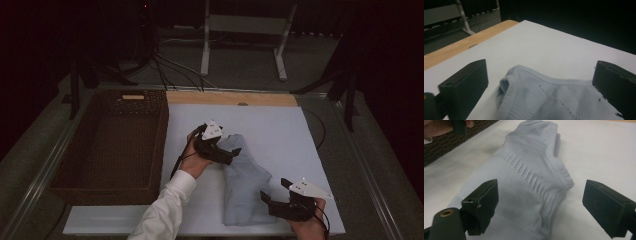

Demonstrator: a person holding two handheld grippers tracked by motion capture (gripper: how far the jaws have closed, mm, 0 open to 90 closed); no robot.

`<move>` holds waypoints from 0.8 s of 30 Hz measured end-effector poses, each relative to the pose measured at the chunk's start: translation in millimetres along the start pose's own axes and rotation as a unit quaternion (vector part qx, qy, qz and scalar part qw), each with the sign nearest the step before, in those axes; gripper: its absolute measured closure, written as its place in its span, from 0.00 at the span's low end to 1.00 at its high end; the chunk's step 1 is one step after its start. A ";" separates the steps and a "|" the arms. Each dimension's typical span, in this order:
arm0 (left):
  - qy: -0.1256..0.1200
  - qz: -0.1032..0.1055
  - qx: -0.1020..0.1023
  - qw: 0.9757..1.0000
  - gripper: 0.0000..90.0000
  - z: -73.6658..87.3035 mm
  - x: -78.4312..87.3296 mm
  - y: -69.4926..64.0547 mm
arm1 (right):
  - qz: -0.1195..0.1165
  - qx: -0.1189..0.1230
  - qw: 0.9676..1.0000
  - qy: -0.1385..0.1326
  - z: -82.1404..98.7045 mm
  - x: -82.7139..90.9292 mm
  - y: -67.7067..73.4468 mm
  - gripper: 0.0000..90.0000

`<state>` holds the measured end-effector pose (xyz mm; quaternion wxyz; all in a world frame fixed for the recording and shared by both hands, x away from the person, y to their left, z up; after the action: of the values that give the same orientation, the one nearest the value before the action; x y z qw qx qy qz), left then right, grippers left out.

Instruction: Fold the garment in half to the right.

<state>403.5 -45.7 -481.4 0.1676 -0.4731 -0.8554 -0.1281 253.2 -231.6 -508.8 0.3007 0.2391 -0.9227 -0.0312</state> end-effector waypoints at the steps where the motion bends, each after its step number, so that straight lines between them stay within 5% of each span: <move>1: 0.001 0.000 0.002 1.000 0.03 0.4 -0.9 1.5 | -0.001 -0.001 1.000 0.000 -0.1 0.1 0.0 0.15; 8: 0.009 -0.004 0.022 1.000 0.05 4.4 -8.6 10.1 | -0.001 0.001 1.000 -0.002 0.1 -0.4 -0.2 0.15; 18: 0.077 -0.009 0.066 0.995 0.20 19.7 -24.6 21.0 | -0.001 0.003 1.000 -0.003 -0.1 0.0 -0.3 0.16; 24: 0.107 -0.005 0.068 0.992 0.43 27.5 -32.8 23.9 | -0.001 0.003 1.000 -0.002 0.2 -0.5 -0.3 0.16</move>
<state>435.6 -48.1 -518.3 0.2895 -0.4403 -0.8413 -0.1205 253.5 -231.7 -509.3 0.2981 0.2409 -0.9232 -0.0288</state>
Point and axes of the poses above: each handheld gripper's, and its own axes: x roughly backward along the jaws, z roughly out of its underside, y roughly to its left, the point moved 7 cm from there along -x, roughly forward along the jaws, and after that the axes turned 7 degrees about -x, right-handed, at the moved point
